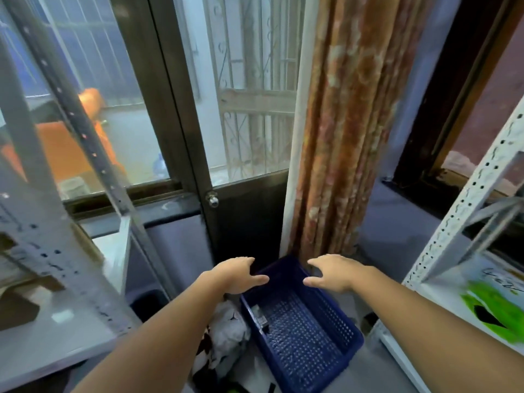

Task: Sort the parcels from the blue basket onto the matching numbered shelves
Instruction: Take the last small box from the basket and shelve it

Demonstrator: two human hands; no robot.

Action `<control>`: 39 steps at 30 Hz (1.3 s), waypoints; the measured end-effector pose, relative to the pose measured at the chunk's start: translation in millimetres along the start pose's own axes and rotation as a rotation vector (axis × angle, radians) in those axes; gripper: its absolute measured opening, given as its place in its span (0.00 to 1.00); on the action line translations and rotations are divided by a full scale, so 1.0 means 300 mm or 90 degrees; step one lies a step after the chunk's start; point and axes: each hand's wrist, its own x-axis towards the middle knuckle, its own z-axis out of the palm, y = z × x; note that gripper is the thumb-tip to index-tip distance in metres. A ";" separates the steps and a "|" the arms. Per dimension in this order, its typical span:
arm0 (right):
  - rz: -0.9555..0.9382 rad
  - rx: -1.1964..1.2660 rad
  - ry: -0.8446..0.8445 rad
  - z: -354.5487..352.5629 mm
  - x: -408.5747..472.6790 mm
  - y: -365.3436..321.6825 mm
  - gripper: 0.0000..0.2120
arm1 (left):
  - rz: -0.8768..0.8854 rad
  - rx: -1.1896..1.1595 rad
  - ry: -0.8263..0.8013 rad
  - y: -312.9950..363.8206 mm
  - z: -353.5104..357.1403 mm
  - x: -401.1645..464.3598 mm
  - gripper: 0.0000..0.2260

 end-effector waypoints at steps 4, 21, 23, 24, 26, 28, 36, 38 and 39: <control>-0.009 0.017 -0.020 0.014 0.075 0.047 0.44 | -0.026 -0.042 -0.007 0.016 0.011 0.060 0.40; 0.028 0.170 -0.158 0.124 0.487 0.230 0.41 | -0.053 -0.108 -0.087 0.047 0.118 0.505 0.39; 0.043 0.197 -0.170 0.149 0.562 0.222 0.40 | -0.056 -0.112 -0.098 0.005 0.129 0.594 0.39; 0.051 0.205 -0.180 0.165 0.601 0.219 0.40 | -0.059 -0.114 -0.106 -0.017 0.135 0.636 0.39; 0.060 0.215 -0.197 0.209 0.683 0.215 0.40 | -0.059 -0.109 -0.126 -0.060 0.157 0.722 0.39; 0.072 0.219 -0.219 0.265 0.763 0.217 0.41 | -0.052 -0.096 -0.155 -0.103 0.182 0.803 0.40; 0.131 0.277 -0.291 0.594 1.101 0.272 0.41 | -0.062 -0.130 -0.227 -0.254 0.446 1.175 0.39; 0.136 0.293 -0.297 0.740 1.207 0.286 0.40 | -0.070 -0.148 -0.224 -0.294 0.588 1.284 0.37; 0.137 0.299 -0.294 0.823 1.268 0.297 0.40 | -0.074 -0.158 -0.220 -0.316 0.668 1.347 0.36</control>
